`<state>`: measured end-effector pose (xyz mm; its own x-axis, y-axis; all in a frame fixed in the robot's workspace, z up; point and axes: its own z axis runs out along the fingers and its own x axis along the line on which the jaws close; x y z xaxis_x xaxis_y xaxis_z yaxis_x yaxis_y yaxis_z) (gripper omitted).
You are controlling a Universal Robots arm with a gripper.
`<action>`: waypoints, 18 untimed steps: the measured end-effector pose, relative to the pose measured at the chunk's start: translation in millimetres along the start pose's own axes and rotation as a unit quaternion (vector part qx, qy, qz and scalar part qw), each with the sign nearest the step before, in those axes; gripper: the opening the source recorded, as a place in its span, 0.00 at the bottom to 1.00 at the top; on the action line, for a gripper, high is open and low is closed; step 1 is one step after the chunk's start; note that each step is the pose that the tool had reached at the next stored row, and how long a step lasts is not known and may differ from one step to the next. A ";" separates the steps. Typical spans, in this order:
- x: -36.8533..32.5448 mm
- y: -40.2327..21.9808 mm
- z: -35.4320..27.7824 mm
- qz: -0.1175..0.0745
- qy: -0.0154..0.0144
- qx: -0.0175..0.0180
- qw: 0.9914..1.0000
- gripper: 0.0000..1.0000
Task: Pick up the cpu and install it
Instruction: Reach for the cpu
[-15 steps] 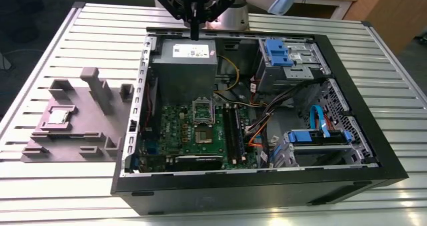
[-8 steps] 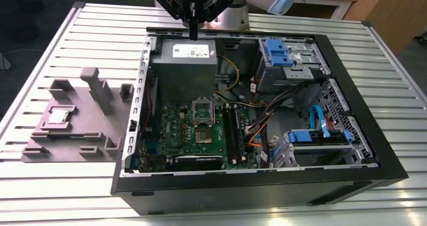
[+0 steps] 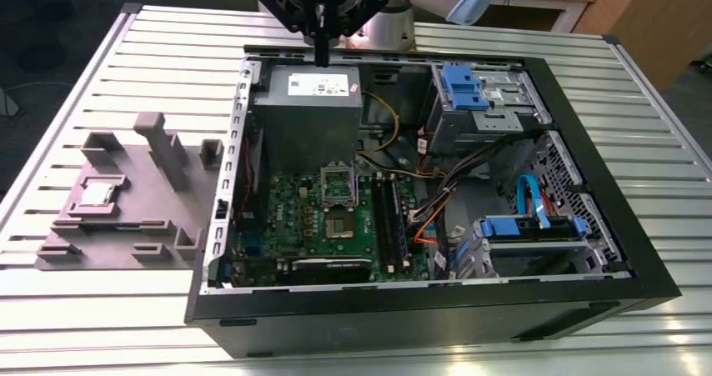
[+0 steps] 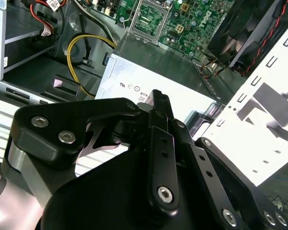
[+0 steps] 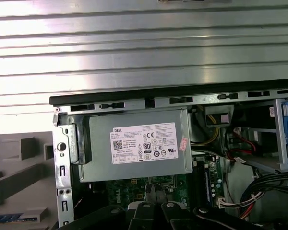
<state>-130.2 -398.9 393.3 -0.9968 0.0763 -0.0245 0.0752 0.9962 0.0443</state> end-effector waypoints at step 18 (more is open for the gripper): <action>7.8 -0.6 -0.2 0.000 0.000 0.000 1.000 0.10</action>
<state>-138.0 -398.9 393.3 -0.9968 0.0763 -0.0247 0.0751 0.9962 0.0444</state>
